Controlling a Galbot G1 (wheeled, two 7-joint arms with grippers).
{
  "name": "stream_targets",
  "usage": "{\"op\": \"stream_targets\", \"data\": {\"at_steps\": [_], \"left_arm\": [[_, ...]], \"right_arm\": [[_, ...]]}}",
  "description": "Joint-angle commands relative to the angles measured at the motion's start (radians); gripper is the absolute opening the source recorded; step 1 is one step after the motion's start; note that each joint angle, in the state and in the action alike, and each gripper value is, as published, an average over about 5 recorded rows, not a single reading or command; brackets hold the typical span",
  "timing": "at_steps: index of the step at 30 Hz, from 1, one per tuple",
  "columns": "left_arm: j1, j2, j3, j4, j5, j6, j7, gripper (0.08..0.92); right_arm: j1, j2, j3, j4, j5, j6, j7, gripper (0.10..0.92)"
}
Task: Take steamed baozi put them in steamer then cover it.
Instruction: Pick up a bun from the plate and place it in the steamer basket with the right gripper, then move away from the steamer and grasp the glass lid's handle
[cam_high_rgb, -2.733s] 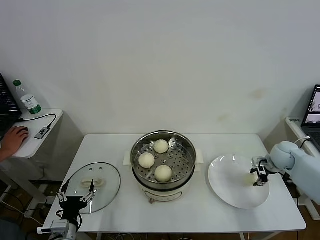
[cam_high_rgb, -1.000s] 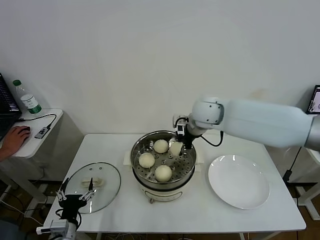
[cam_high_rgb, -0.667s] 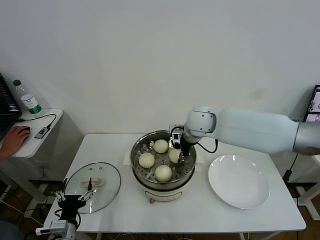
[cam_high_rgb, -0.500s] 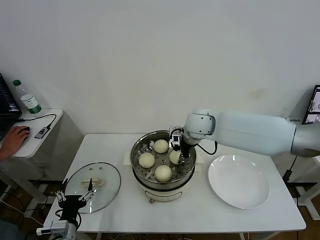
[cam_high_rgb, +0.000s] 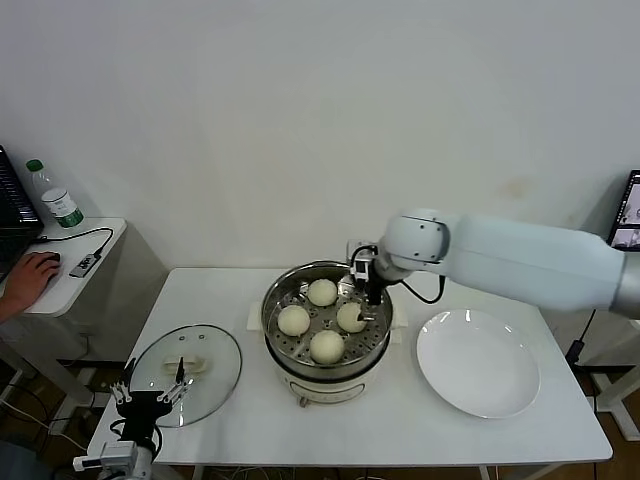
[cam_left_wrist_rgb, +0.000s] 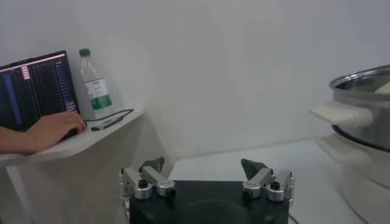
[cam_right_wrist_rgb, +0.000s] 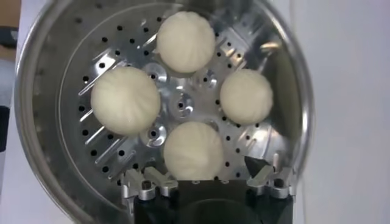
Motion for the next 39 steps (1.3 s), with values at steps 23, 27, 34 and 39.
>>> {"op": "stream_targets", "data": {"at_steps": [23, 27, 34, 39], "left_arm": [[0.000, -0.028, 0.078, 0.065, 0.104, -0.091, -0.047, 0.823], [-0.013, -0.034, 0.078, 0.094, 0.303, -0.118, -0.050, 0.823], [-0.034, 0.004, 0.038, 0.193, 0.759, -0.193, -0.097, 0.823], [0.031, 0.080, -0.016, 0.233, 1.006, -0.226, -0.117, 0.823]], "right_arm": [[-2.024, 0.187, 2.093, 0.243, -0.368, 0.939, 0.398, 0.823], [-2.087, 0.384, 2.209, 0.266, -0.367, 0.941, 0.309, 0.823], [-2.168, 0.525, 2.321, 0.294, -0.442, 0.885, 0.301, 0.823], [-2.181, 0.540, 2.409, 0.279, -0.422, 0.862, 0.418, 0.823]]}}
